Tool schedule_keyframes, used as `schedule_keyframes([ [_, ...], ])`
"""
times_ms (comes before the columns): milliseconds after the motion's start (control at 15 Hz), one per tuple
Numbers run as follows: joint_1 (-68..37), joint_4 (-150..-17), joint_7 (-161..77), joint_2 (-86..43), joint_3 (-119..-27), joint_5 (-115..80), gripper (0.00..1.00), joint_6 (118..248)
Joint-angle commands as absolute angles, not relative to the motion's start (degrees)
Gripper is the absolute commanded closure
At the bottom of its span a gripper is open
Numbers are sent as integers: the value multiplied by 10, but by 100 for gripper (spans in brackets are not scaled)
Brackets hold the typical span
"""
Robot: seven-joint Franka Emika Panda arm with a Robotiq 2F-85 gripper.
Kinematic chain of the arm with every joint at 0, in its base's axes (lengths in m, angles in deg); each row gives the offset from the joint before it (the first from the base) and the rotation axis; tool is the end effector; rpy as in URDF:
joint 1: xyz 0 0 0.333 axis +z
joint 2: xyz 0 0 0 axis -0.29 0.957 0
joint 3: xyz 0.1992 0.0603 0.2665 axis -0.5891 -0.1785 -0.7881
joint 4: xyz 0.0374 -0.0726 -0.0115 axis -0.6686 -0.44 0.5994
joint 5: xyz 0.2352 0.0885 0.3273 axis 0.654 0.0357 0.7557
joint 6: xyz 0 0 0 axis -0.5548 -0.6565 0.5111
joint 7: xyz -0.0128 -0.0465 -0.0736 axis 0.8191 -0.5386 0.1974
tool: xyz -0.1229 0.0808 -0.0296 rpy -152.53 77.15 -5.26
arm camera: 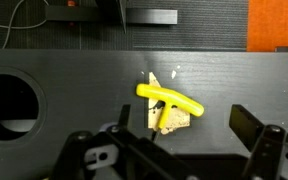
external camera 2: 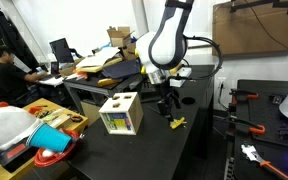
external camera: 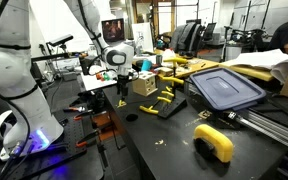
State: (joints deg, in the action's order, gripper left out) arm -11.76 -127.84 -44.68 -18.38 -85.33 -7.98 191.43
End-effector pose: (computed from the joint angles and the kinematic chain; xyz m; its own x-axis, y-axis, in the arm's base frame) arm 0.4634 0.1207 0.1211 0.9689 0.0099 -0.2471 -0.0069 -0.9977 -0.0669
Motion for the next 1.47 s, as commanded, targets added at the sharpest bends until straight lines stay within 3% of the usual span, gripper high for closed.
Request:
schedule_keyframes([
  [0, -111, -1268, -460, -171, -848, -56, 0, 1910],
  [1400, -78, -1221, -597, -96, -797, -34, 0, 1932],
])
